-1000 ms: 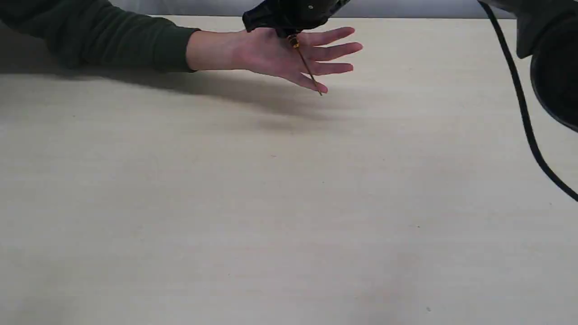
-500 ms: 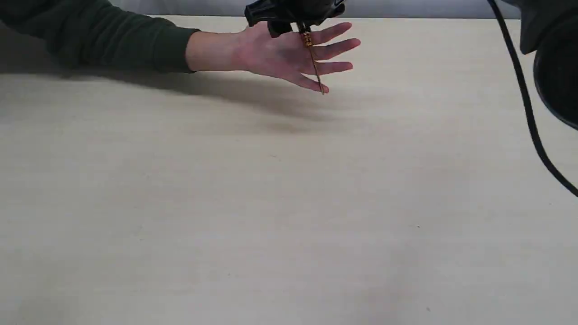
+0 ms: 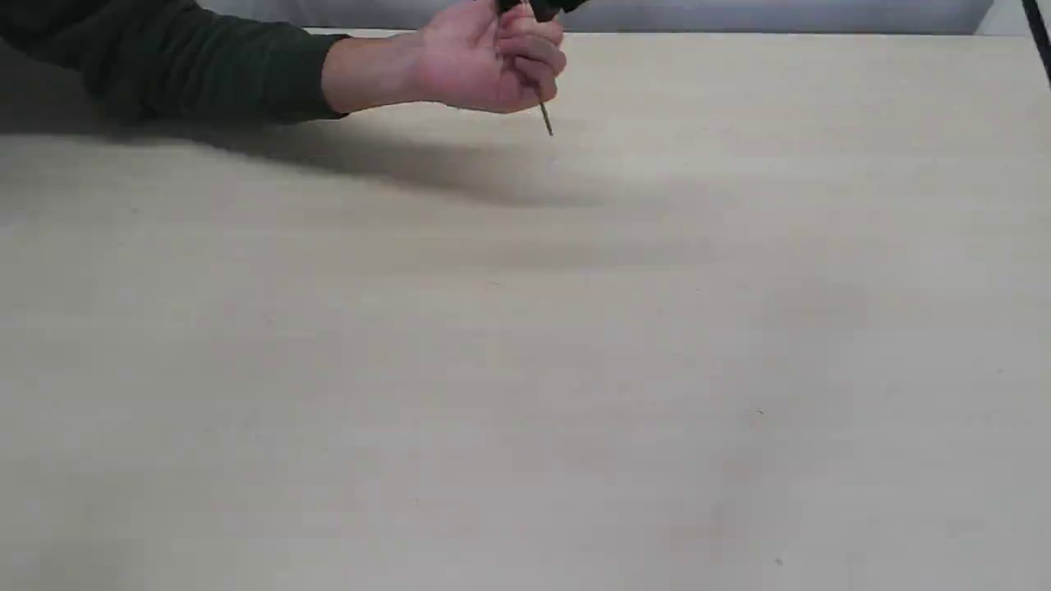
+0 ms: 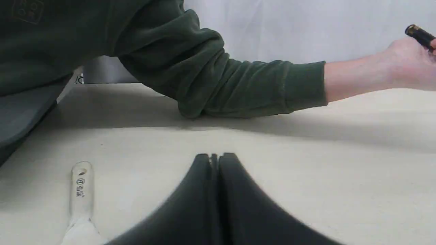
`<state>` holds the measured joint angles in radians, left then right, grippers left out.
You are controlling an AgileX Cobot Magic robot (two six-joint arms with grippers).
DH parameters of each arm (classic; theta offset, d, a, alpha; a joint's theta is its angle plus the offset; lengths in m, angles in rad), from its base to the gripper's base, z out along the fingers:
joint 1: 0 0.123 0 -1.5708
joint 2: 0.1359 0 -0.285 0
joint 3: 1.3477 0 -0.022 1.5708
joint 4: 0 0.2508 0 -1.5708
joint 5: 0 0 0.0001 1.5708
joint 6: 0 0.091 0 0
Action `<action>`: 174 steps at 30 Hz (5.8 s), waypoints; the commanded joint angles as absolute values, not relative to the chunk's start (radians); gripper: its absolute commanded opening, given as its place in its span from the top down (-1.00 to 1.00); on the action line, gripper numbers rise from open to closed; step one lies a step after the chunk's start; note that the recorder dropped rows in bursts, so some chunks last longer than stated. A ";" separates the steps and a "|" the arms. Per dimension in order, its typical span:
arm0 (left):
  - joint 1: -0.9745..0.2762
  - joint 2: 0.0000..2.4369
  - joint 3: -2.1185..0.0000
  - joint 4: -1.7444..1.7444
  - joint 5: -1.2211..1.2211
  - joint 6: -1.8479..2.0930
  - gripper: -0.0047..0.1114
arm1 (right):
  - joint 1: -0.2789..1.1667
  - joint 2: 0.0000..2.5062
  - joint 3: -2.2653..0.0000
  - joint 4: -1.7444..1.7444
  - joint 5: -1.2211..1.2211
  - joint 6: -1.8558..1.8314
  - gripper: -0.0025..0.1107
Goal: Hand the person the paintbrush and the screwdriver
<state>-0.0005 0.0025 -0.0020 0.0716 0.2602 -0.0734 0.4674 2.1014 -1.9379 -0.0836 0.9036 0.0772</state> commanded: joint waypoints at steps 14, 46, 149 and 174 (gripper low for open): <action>-0.005 0.000 0.000 0.070 0.249 -0.075 0.92 | 0.463 1.678 -1.368 -0.073 0.608 0.065 0.88; -0.005 0.000 0.000 0.068 0.250 -0.075 0.92 | 0.468 0.457 -0.280 0.097 -0.073 0.068 0.88; -0.005 0.000 0.000 0.067 0.250 -0.075 0.92 | -0.078 0.000 0.000 0.111 0.335 -0.048 0.88; -0.005 0.000 0.000 0.070 0.248 -0.075 0.92 | -0.079 0.000 0.000 0.089 0.349 -0.109 0.88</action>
